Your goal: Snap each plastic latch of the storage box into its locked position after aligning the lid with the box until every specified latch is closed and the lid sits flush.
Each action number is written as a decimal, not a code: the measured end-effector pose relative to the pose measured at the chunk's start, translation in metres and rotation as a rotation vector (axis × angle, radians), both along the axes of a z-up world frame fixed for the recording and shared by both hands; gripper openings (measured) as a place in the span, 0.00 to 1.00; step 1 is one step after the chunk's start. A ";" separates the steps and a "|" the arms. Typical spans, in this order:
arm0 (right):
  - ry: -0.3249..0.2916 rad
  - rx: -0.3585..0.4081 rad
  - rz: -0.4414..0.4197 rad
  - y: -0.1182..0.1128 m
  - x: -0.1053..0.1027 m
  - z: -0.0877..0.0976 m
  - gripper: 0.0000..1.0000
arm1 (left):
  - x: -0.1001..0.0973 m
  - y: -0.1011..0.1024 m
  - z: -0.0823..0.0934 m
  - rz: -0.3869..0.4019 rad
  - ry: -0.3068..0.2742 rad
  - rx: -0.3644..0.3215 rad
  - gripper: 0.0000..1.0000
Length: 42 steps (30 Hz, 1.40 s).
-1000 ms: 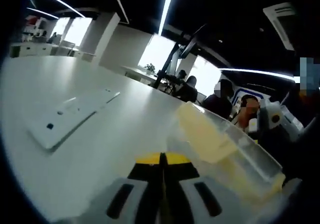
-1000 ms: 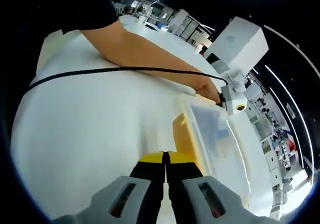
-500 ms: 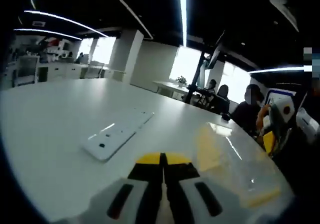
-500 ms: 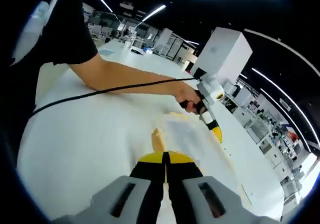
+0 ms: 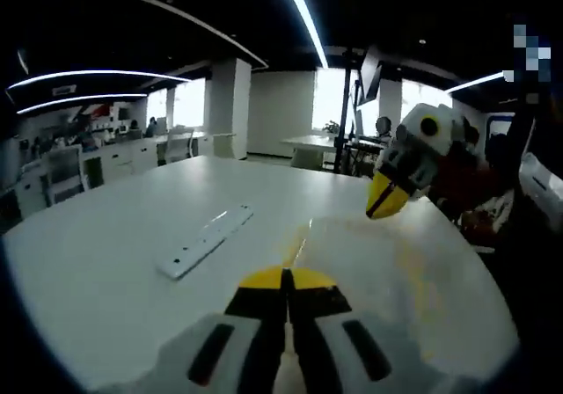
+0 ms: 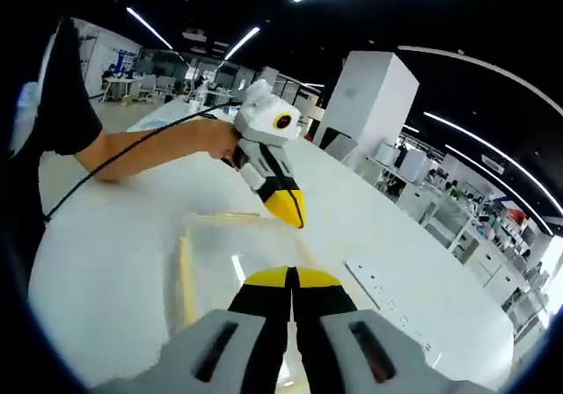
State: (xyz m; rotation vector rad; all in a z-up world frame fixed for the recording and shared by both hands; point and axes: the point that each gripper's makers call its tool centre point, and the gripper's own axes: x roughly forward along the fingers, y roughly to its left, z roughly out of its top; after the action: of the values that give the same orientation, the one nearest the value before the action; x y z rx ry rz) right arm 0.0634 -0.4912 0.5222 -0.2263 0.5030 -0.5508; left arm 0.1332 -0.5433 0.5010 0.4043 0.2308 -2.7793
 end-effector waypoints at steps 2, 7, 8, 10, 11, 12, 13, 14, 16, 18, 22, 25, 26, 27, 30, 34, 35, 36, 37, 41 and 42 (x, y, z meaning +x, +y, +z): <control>0.013 0.026 0.017 -0.008 -0.001 -0.003 0.00 | 0.006 0.007 -0.001 0.047 0.003 0.019 0.00; 0.076 0.095 0.068 -0.035 0.000 -0.013 0.00 | 0.017 0.033 -0.008 0.070 -0.014 0.030 0.00; 0.089 0.107 0.075 -0.037 0.000 -0.015 0.00 | 0.019 0.035 -0.006 0.079 -0.013 0.025 0.00; 0.103 0.134 0.104 -0.044 0.003 -0.018 0.00 | 0.026 0.036 0.005 0.143 0.039 0.032 0.00; 0.104 0.162 0.111 -0.046 0.004 -0.021 0.00 | 0.030 0.038 0.005 0.158 0.021 0.021 0.00; 0.109 0.194 0.115 -0.049 0.005 -0.024 0.00 | 0.033 0.041 0.007 0.165 0.011 0.014 0.00; 0.118 0.217 0.128 -0.052 0.007 -0.026 0.00 | 0.036 0.050 0.009 0.168 0.007 0.011 0.00; 0.117 0.235 0.143 -0.054 0.009 -0.027 0.00 | 0.038 0.056 0.012 0.171 0.009 0.005 0.00; 0.128 0.275 0.168 -0.058 0.012 -0.032 0.00 | 0.039 0.071 0.013 0.176 0.010 0.003 0.00; 0.156 0.291 0.182 -0.063 0.013 -0.036 0.00 | 0.040 0.082 0.012 0.183 -0.011 -0.007 0.00; 0.194 0.323 0.230 -0.071 0.018 -0.040 0.00 | 0.039 0.111 0.019 0.179 0.045 0.019 0.00; 0.261 0.356 0.287 -0.073 0.018 -0.048 0.00 | 0.036 0.126 0.016 0.190 0.048 0.016 0.00; 0.290 0.343 0.308 -0.075 0.019 -0.051 0.00 | 0.036 0.129 0.014 0.194 0.048 0.015 0.00; 0.308 0.345 0.332 -0.075 0.020 -0.053 0.00 | 0.033 0.136 0.009 0.206 0.060 0.032 0.00; 0.331 0.384 0.370 -0.075 0.025 -0.060 0.00 | 0.022 0.148 -0.009 0.217 0.076 0.073 0.00; 0.400 0.411 0.416 -0.075 0.029 -0.072 0.00 | 0.006 0.156 -0.024 0.223 0.115 0.125 0.00; 0.411 0.421 0.431 -0.075 0.031 -0.073 0.00 | 0.001 0.158 -0.026 0.221 0.121 0.131 0.00; 0.414 0.426 0.437 -0.075 0.032 -0.073 0.00 | -0.004 0.159 -0.028 0.217 0.123 0.139 0.00; 0.428 0.434 0.454 -0.076 0.034 -0.075 0.00 | -0.008 0.160 -0.031 0.213 0.122 0.145 0.00; 0.463 0.485 0.494 -0.075 0.034 -0.080 0.00 | -0.021 0.157 -0.039 0.215 0.131 0.174 0.00; 0.485 0.508 0.492 -0.074 0.032 -0.082 0.00 | -0.024 0.156 -0.041 0.217 0.136 0.177 0.00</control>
State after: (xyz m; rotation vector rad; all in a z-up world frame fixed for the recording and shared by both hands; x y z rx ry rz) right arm 0.0955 -0.5650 0.4400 0.0123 1.0028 0.1312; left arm 0.1095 -0.3869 0.4603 0.2173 0.5234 -2.5827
